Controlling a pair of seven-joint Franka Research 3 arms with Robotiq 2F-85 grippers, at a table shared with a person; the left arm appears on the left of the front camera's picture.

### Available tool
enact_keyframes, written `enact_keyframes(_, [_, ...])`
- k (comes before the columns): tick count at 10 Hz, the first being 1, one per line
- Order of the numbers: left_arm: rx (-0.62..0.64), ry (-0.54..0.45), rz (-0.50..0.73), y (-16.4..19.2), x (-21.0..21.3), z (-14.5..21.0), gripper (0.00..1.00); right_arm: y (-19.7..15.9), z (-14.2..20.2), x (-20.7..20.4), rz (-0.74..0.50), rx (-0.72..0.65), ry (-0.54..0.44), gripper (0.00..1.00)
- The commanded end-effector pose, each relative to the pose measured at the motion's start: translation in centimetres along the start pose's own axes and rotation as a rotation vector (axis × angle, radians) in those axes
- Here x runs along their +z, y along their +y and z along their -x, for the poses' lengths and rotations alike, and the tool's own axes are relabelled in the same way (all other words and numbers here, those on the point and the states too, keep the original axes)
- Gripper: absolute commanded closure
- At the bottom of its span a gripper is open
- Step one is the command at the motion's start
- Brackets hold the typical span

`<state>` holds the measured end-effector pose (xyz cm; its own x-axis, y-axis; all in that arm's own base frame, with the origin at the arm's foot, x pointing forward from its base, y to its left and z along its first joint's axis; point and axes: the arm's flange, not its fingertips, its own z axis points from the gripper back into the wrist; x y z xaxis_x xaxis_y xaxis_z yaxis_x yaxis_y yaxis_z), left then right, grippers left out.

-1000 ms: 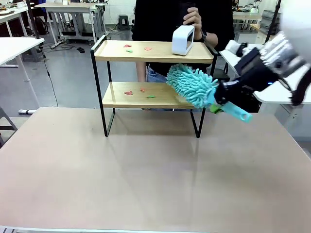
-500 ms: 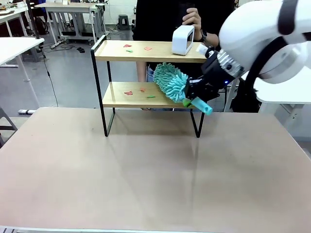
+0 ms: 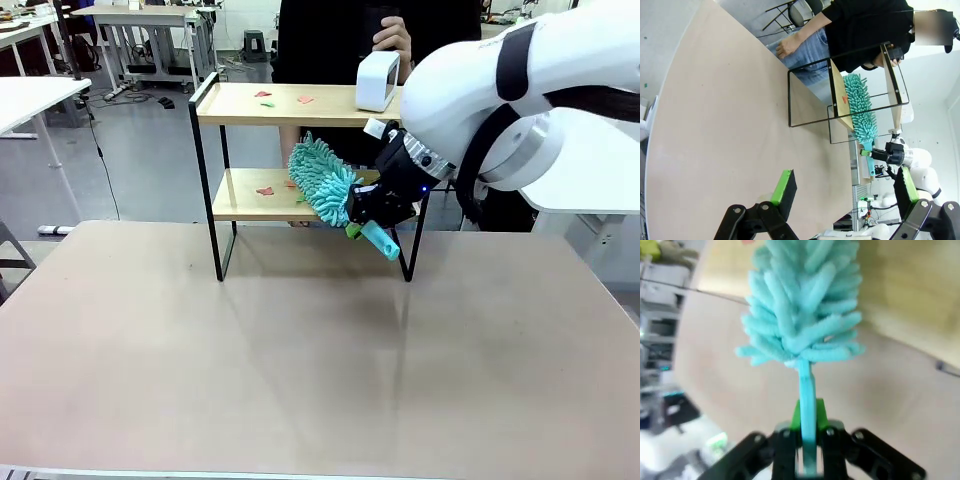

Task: Clean the shelf.
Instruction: Clean the specific tier of the Shelf with the Duster once objects are removed.

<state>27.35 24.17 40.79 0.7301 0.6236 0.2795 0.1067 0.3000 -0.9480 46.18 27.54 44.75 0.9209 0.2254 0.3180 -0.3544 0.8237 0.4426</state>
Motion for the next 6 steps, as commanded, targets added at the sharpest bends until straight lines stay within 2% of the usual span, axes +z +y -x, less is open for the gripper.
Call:
enact_keyframes(1, [0.000, -0.003, 0.015, -0.3, -0.1, 0.0, 0.00, 0.3, -0.6, 0.1, -0.048, 0.059, 0.008, 0.89])
enact_keyframes(6, [0.000, -0.003, 0.015, -0.3, -0.1, 0.0, 0.00, 1.5, 0.2, -0.4, -0.118, 0.193, 0.061, 0.89])
